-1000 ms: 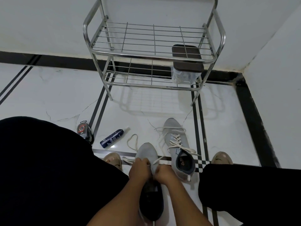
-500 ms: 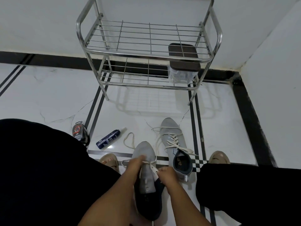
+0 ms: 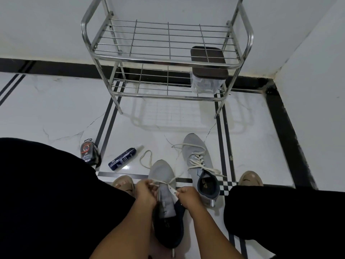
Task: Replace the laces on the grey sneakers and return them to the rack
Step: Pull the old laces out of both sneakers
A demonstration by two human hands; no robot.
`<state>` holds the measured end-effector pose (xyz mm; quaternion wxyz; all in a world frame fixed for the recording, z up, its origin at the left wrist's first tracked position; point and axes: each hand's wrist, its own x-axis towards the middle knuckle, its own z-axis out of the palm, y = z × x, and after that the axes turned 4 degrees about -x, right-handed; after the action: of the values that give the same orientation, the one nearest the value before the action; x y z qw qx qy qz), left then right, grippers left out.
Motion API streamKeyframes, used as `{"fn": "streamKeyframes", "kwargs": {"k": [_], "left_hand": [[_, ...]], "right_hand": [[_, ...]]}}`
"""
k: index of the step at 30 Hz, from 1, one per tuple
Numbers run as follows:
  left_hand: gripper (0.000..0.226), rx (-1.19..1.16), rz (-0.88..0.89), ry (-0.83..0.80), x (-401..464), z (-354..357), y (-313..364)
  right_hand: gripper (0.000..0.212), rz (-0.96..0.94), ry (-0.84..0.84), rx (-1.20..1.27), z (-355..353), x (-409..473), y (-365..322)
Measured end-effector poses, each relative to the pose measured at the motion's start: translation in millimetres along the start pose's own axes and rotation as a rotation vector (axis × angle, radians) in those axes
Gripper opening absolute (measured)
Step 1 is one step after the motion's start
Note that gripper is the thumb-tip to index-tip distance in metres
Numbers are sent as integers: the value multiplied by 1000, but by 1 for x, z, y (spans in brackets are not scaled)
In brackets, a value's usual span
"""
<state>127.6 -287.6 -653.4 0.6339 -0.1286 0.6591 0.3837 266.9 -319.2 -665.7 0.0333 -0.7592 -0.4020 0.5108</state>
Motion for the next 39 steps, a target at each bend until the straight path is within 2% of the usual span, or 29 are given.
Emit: {"fn": "streamKeyframes", "kwargs": {"k": [1, 2, 3, 4, 5, 7, 9, 11, 12, 13, 15, 17, 19, 20, 21, 22, 23, 25, 26, 28, 30, 33, 35, 36, 39], "left_hand": [[25, -107, 23, 35, 7, -7, 1], [27, -94, 36, 69, 8, -9, 3], [26, 14, 31, 93, 9, -7, 5], [28, 301, 68, 101, 13, -5, 8], [37, 691, 112, 95, 15, -4, 10], [44, 1322, 317, 100, 14, 2, 7], [39, 1578, 515, 131, 10, 5, -2], [28, 1654, 713, 156, 7, 5, -10], [23, 1622, 719, 149, 10, 4, -13], [19, 1551, 644, 141, 17, 5, -11], [16, 1283, 347, 72, 24, 7, -3], [12, 735, 144, 34, 27, 9, 10], [21, -133, 92, 1, 15, 7, 24], [25, -493, 74, -21, 9, 4, 33], [25, -635, 62, -41, 8, 3, 41], [23, -610, 73, -41, 5, 4, 47], [20, -343, 129, -13, 5, 9, 52], [21, 484, 375, 63, 0, 16, 47], [26, 822, 511, 33, 2, 18, 36], [31, 1249, 632, -129, -1, 14, 9], [23, 1536, 727, -134, 1, 7, -9], [16, 1722, 837, -15, 6, 3, -13], [18, 1779, 906, -31, 7, 5, -12], [17, 1715, 884, -52, 7, 5, -11], [10, 1413, 669, -16, 11, 9, 5]], "right_hand": [[16, 2, 1, 12, -1, 0, 0], [15, 10, -3, 22, -1, 1, 0], [16, 16, -6, 13, 0, 1, 1], [17, 25, -8, -9, 0, 1, 2], [18, 31, -9, -31, 1, 2, 3], [19, 22, -11, -54, 1, 2, 3], [20, 8, -12, -96, 0, 1, 3], [29, 7, 0, -123, 0, 1, 3], [32, 9, 5, -127, 0, 1, 3], [30, 4, 7, -128, 0, 1, 3], [20, -13, 2, -113, 0, 2, 2], [22, -15, 22, -102, -2, 3, 0], [24, 11, 55, -103, -3, 3, 0], [24, 30, 58, -95, -3, 4, 2], [23, 47, 62, -86, -3, 4, 3], [22, 61, 64, -78, -3, 4, 3], [21, 63, 63, -79, -4, 3, 4], [21, 52, 53, -105, -4, 3, 3], [22, 47, 50, -118, -4, 2, 2], [23, 49, 46, -122, -4, 3, 2], [23, 56, 44, -132, -4, 3, 2], [22, 51, 48, -150, -3, 2, 2], [23, 47, 48, -160, -4, 2, 3], [23, 45, 45, -162, -4, 2, 3], [24, 51, 36, -125, -5, 1, 2]]}}
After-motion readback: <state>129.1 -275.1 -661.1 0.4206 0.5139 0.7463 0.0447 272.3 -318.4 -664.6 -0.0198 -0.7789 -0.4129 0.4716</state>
